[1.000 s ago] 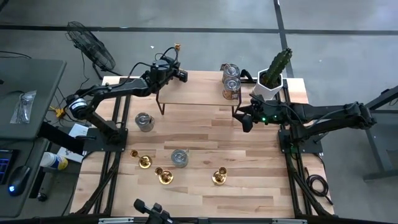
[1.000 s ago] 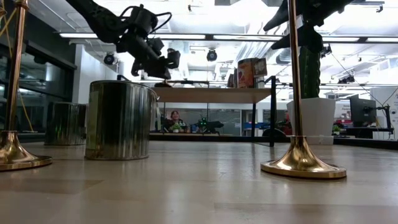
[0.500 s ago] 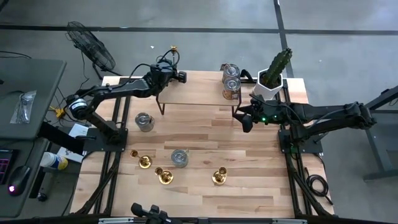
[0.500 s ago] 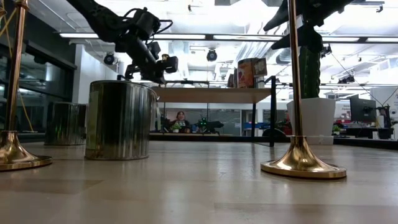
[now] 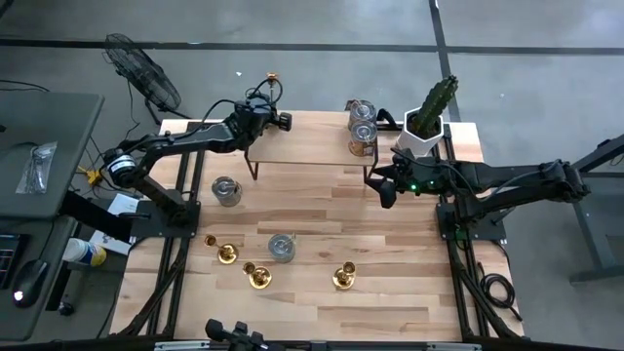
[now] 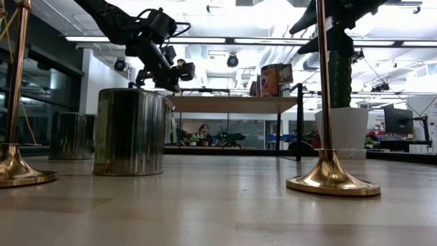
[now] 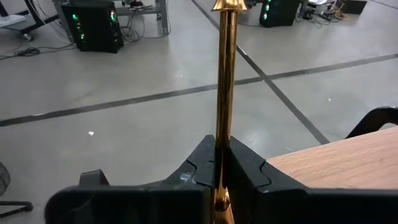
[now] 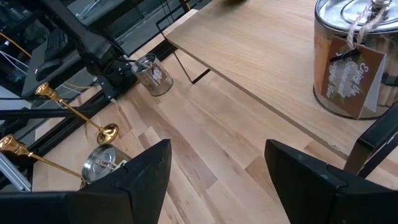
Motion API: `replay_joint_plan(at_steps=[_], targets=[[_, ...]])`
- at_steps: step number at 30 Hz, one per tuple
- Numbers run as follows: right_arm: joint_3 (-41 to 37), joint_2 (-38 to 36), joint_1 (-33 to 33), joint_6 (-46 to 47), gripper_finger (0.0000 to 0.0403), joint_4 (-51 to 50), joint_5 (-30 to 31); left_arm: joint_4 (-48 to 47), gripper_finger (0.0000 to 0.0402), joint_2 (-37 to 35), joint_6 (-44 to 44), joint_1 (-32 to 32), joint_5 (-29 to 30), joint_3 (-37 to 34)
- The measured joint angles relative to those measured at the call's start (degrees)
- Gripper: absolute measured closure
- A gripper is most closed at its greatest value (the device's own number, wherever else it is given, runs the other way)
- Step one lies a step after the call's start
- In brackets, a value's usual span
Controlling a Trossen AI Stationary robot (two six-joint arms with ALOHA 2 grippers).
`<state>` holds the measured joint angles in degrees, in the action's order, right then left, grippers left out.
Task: Pick & Place candle stick holders
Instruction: Put the gold candle holder on the shelf, then put the silver scented candle on the shelf
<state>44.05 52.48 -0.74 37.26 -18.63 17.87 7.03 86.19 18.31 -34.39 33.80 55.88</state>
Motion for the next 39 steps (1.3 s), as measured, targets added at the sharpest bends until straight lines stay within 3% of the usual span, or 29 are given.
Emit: replay_joint_plan(at_steps=[7,21,33,39], targets=[[0.0,0.0,-0.02,0.0,0.0151,0.0,-0.07,-3.05,0.0342,0.09,0.0,-0.09,-1.45,-0.24],[0.0,0.0,0.0,0.0,0.0151,0.0,-1.52,-4.05,0.033,0.11,-1.36,-0.09,-0.85,-0.12],[0.0,0.0,0.0,0.0,0.0151,0.0,-1.55,-6.89,0.0213,-6.12,-7.6,-0.09,-2.27,0.15],[0.02,0.0,-0.01,0.0,0.0151,0.0,-1.55,-14.79,0.0196,-11.24,-7.59,-0.07,-7.11,0.17]])
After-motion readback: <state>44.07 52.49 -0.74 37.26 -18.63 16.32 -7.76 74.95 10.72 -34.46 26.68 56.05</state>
